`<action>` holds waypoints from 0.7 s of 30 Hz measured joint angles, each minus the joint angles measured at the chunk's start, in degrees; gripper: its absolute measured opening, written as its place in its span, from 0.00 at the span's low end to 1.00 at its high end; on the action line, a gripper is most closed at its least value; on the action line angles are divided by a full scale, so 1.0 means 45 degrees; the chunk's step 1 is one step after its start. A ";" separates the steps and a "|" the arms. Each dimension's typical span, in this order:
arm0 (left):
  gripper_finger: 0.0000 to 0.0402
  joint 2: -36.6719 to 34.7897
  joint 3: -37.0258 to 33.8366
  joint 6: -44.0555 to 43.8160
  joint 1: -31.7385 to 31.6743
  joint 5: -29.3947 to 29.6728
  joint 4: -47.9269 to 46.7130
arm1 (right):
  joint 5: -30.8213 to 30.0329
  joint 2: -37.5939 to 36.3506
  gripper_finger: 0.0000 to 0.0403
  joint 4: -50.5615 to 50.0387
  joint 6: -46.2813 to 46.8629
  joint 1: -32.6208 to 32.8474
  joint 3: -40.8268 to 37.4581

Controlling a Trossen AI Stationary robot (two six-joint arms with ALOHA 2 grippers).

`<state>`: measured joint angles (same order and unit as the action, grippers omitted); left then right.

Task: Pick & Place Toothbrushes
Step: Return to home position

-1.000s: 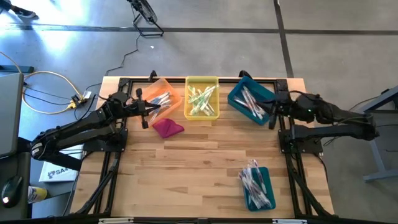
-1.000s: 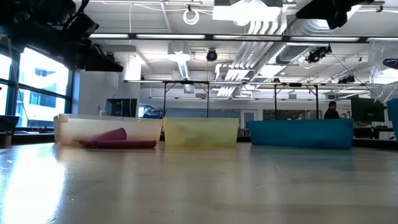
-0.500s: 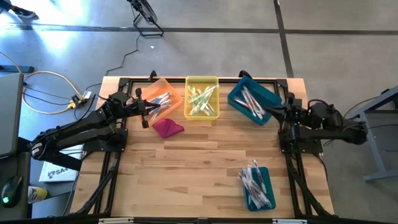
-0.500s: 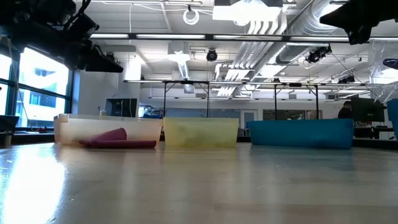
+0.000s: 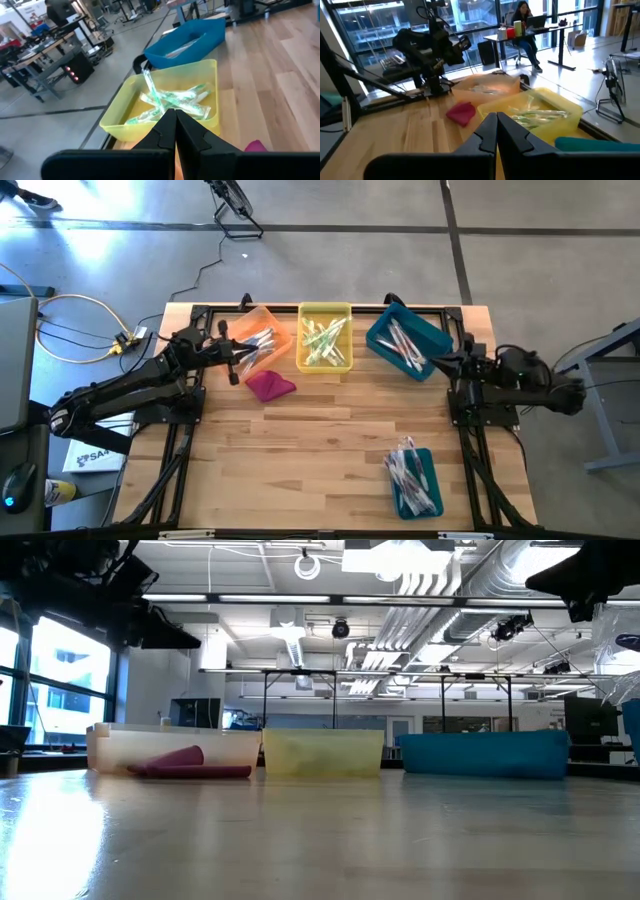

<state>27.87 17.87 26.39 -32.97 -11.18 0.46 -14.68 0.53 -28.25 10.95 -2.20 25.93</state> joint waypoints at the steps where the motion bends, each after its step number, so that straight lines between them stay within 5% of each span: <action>1: 0.00 -0.0003 0.0000 0.0029 0.0000 -0.0064 0.0018 | 0.0000 -0.0009 0.00 -0.0054 0.0064 0.0000 -0.0062; 14: 0.00 -0.0003 0.0000 0.0068 0.0000 -0.0630 0.0010 | 0.0974 -0.0033 0.00 0.4755 -0.0323 -0.0010 -0.4266; 21: 0.00 -0.0096 0.0000 0.0058 0.0000 -0.1103 0.0008 | 0.1754 -0.0024 0.00 0.5459 -0.0582 -0.0010 -0.5170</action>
<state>27.44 17.87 26.66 -32.97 -16.14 0.49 -6.78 0.42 -3.69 8.34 -2.24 2.67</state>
